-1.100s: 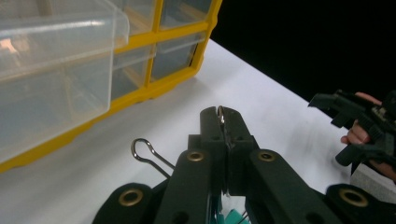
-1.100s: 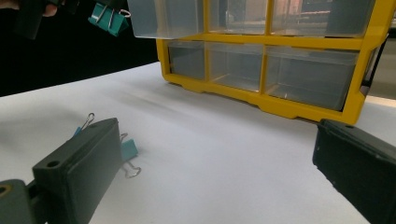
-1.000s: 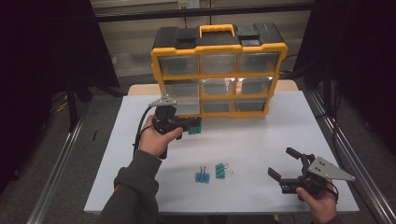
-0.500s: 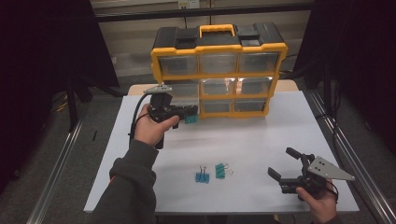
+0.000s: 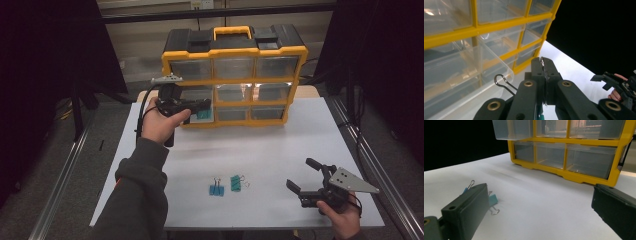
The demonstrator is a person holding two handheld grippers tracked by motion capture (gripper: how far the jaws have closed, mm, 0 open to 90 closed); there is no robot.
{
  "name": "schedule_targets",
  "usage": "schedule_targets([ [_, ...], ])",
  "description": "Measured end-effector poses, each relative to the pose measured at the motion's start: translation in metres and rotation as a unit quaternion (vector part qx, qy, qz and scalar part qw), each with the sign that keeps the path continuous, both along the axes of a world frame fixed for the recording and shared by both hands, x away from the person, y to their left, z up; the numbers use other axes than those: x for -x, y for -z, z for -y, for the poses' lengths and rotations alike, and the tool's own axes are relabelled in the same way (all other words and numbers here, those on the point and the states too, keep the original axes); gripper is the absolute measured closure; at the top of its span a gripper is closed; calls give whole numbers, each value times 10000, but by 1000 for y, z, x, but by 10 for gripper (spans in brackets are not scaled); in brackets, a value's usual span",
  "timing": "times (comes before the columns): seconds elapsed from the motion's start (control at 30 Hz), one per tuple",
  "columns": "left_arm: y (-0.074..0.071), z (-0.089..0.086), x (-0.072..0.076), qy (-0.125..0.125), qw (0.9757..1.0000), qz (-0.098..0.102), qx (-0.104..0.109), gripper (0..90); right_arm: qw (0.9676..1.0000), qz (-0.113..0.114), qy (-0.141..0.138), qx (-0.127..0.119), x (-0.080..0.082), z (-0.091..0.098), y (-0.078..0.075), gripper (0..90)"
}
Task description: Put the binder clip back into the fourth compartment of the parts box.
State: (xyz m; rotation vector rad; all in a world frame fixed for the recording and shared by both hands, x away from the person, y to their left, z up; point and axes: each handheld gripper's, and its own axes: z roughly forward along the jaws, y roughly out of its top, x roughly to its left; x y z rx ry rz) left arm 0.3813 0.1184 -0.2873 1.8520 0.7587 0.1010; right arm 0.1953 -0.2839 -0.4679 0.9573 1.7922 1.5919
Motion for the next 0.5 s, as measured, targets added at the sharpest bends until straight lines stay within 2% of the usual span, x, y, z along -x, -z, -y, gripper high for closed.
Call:
schedule_targets([
  [0.3, -11, -1, -10, -170, 9998, 70, -90, 894, 10000, -2, -24, -23, 0, 0, 0, 6],
  [0.37, -14, 0, -16, -275, 9996, 110, -51, 894, 10000, 0, -28, -37, 0, 0, -1, 6],
  [0.47, -16, -1, -20, -287, 9995, 120, -45, 894, 10000, 3, -17, -41, 0, 0, -1, 6],
  [0.5, -16, -1, -23, -368, 9993, 92, 18, 894, 10000, -2, -16, -50, 0, 0, -1, 6],
])
